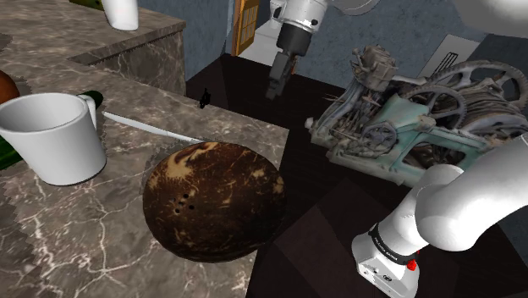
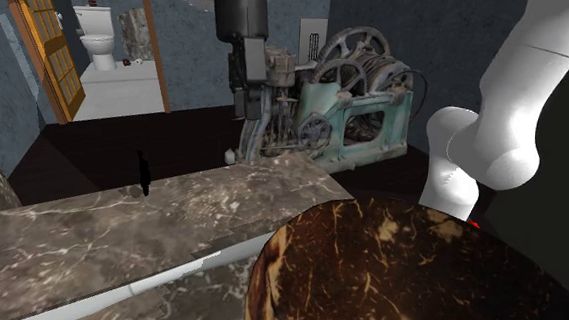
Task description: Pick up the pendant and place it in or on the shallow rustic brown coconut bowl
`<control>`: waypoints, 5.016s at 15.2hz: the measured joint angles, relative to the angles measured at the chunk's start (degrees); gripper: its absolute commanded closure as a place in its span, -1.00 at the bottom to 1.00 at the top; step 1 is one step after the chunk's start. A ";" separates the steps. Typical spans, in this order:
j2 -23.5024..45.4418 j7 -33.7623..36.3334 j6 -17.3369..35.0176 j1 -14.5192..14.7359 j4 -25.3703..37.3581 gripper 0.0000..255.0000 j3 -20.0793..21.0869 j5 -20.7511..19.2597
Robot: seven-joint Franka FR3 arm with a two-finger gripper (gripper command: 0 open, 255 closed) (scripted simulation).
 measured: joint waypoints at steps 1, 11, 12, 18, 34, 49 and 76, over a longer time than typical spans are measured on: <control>1.77 -0.79 0.12 0.34 1.61 -1.00 0.06 0.88; 20.29 -5.38 -2.96 3.41 23.65 -1.00 2.64 8.94; 21.57 -5.26 -3.14 3.74 25.33 -1.00 3.00 9.33; 22.68 -5.89 0.22 4.72 23.35 -1.00 3.75 9.85; 22.87 -5.96 2.14 5.07 21.96 1.00 3.88 9.78; 23.98 -2.18 -5.64 4.99 31.61 1.00 3.99 9.43; 4.04 11.46 -0.43 12.45 13.99 1.00 11.03 11.94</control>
